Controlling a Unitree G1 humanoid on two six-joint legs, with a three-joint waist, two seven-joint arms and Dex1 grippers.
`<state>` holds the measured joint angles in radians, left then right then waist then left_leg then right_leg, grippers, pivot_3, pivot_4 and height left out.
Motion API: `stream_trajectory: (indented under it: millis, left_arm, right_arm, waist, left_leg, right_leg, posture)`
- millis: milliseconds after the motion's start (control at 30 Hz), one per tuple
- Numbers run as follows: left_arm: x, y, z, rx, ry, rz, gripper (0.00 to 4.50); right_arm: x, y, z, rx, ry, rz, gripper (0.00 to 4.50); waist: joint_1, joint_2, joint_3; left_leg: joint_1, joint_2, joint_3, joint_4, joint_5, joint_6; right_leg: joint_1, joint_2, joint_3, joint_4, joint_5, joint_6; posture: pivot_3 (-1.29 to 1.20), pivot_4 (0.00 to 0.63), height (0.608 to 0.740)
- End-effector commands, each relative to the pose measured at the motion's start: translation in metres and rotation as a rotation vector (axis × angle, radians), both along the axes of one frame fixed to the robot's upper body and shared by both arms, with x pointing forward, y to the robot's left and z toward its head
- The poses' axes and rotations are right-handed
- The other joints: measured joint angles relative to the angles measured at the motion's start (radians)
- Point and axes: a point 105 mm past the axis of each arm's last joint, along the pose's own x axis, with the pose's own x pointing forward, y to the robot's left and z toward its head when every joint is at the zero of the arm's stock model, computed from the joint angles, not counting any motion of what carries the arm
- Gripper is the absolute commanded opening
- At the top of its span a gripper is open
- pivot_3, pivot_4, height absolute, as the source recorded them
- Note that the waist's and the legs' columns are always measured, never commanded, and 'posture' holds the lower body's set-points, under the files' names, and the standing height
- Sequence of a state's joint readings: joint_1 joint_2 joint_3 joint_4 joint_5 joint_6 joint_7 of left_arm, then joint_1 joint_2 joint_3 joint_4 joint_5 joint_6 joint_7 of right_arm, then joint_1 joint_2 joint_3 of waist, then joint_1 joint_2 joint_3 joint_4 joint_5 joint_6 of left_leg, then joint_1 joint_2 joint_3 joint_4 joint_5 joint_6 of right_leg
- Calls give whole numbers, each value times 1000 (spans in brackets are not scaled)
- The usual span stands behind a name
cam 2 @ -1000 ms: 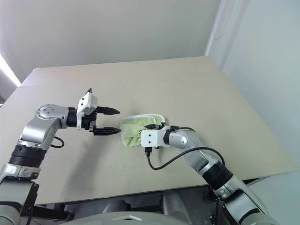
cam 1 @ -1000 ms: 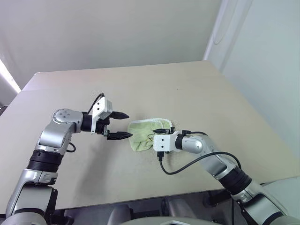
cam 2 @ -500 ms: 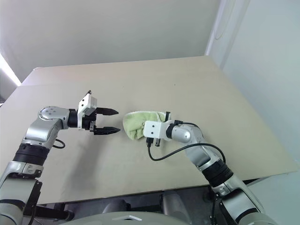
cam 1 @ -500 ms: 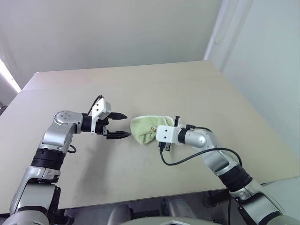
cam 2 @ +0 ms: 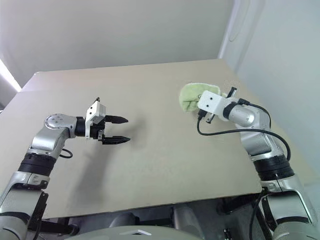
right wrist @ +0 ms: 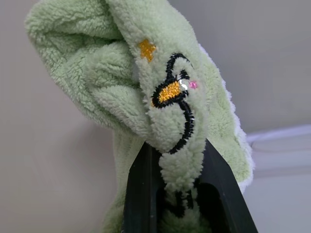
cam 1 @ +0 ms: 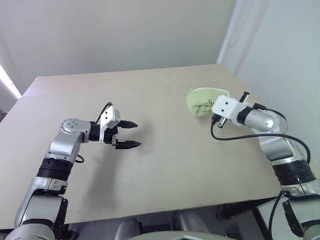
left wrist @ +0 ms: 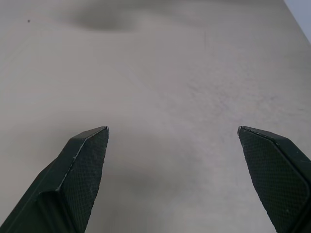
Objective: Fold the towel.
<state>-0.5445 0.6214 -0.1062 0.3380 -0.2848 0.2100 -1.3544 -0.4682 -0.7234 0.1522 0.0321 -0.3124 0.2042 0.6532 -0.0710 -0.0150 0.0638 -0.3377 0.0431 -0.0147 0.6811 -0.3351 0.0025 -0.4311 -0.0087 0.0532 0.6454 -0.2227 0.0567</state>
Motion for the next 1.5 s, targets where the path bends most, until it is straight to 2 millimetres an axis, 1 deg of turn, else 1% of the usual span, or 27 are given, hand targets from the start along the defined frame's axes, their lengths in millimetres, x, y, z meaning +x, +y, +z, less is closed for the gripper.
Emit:
stream_trajectory:
  millis: [33,67,100,167,200,267,367,433,500,533,567,667,767,833,900,967,1033,1100,1200,1300,1367,1500]
  left_arm:
    - [4,0,10,5,-41,-11,4500]
    - [4,0,10,5,-40,-13,4500]
    - [4,0,10,6,-40,-15,4500]
    - [4,0,9,9,-41,-17,4500]
    - [5,1,8,12,-40,-17,4500]
    - [5,1,7,20,-40,-20,4500]
    - [3,1,5,30,-40,-28,4500]
    - [3,1,5,29,-39,-30,4500]
    - [3,3,5,30,-38,-28,4500]
    - [3,3,5,31,-38,-26,4500]
    - [3,4,4,32,-37,-25,4500]
    - [3,5,5,26,-35,-20,4500]
    - [4,7,5,26,-34,-17,4500]
    - [4,7,5,24,-33,-16,4500]
    - [5,8,5,23,-33,-12,4500]
    - [7,7,4,21,-32,-8,4500]
    - [7,6,3,21,-30,-9,4500]
    - [7,5,2,21,-29,-12,4500]
    - [7,4,2,27,-32,-21,4500]
    - [8,4,3,23,-36,-17,4500]
    - [8,1,5,22,-41,-19,4500]
    - [7,-4,8,20,-49,-20,4500]
  right_arm:
    - [-9,6,-28,-8,70,18,15]
    - [-14,10,-40,18,115,22,15]
    - [-19,19,-49,93,161,21,15]
    - [-24,29,-58,176,211,15,15]
    - [-25,29,-65,172,228,-4,15]
    - [-25,24,-73,155,260,-47,15]
    - [-27,14,-79,124,295,-80,15]
    - [-32,9,-79,110,317,-69,15]
    - [-32,5,-73,123,316,-72,15]
    - [-33,3,-69,133,312,-68,613]
    - [-35,3,-64,148,319,-52,852]
    - [-45,9,-50,206,347,13,1906]
    - [-53,17,-27,351,376,67,2953]
    - [-50,20,-7,478,351,70,3658]
    - [-40,20,17,641,303,45,4434]
    - [-32,22,31,766,273,24,4478]
    - [-24,27,37,861,266,-3,4478]
    - [-17,34,32,914,282,-48,4478]
    - [-10,42,9,909,307,-121,4478]
    - [-9,47,-28,875,352,-189,4478]
    - [-5,43,-51,862,361,-253,4478]
    - [0,32,-98,755,362,-378,4478]
  waist:
    - [1,0,0]
    - [1,0,0]
    - [0,0,0]
    - [-1,0,0]
    - [-1,0,0]
    - [1,0,0]
    - [2,0,0]
    - [3,0,0]
    - [6,0,0]
    - [6,0,0]
    - [6,0,0]
    - [5,0,0]
    - [1,0,0]
    - [1,0,0]
    - [0,0,0]
    - [1,0,0]
    - [2,0,0]
    - [2,0,0]
    - [3,0,0]
    - [4,0,0]
    - [3,0,0]
    - [1,1,0]
  left_leg:
    - [0,0,0,0,0,0]
    - [0,0,0,0,0,0]
    - [0,0,0,0,0,0]
    - [0,0,0,1,0,0]
    - [0,0,1,1,0,0]
    - [0,0,1,1,0,0]
    - [1,0,1,2,0,0]
    - [1,0,1,2,0,0]
    - [1,0,1,2,0,0]
    - [1,0,1,2,0,0]
    - [1,0,1,2,0,0]
    - [0,-1,1,2,0,0]
    - [0,0,1,1,0,0]
    - [0,0,1,1,0,0]
    - [0,0,1,1,0,0]
    - [0,0,1,2,0,0]
    - [1,0,0,2,0,0]
    - [1,0,-1,1,0,0]
    - [0,0,-1,1,0,0]
    - [-1,-1,-1,1,0,0]
    - [-1,-1,-1,1,0,0]
    - [0,-1,0,1,0,0]
  right_leg:
    - [0,0,0,0,0,0]
    - [1,0,0,0,0,0]
    - [1,0,0,0,0,0]
    - [1,0,1,1,0,0]
    - [1,0,1,1,0,0]
    - [1,0,1,2,0,0]
    - [1,0,1,2,0,0]
    - [1,0,1,1,0,0]
    - [1,0,1,1,0,0]
    - [1,0,1,1,0,0]
    - [1,0,1,0,0,0]
    - [1,-1,1,0,0,1]
    - [1,0,1,0,0,1]
    - [1,0,1,1,0,1]
    - [2,0,1,2,0,1]
    - [2,0,1,2,0,0]
    - [2,0,0,2,0,0]
    - [1,0,0,2,0,0]
    - [0,0,0,1,0,0]
    - [-2,-1,0,0,0,1]
    - [-2,-1,0,0,0,1]
    - [-1,-1,0,0,0,1]
  posture:
    - [0,0,712]
    - [0,0,712]
    - [0,0,712]
    - [0,0,712]
    - [0,0,712]
    - [0,0,712]
    - [0,0,712]
    - [0,0,712]
    - [0,0,712]
    - [0,0,712]
    - [0,0,712]
    - [0,0,712]
    - [0,0,712]
    - [0,0,712]
    - [0,0,712]
    - [0,0,712]
    - [0,0,712]
    - [0,0,712]
    - [0,0,712]
    - [0,0,712]
    - [0,0,712]
    - [0,0,712]
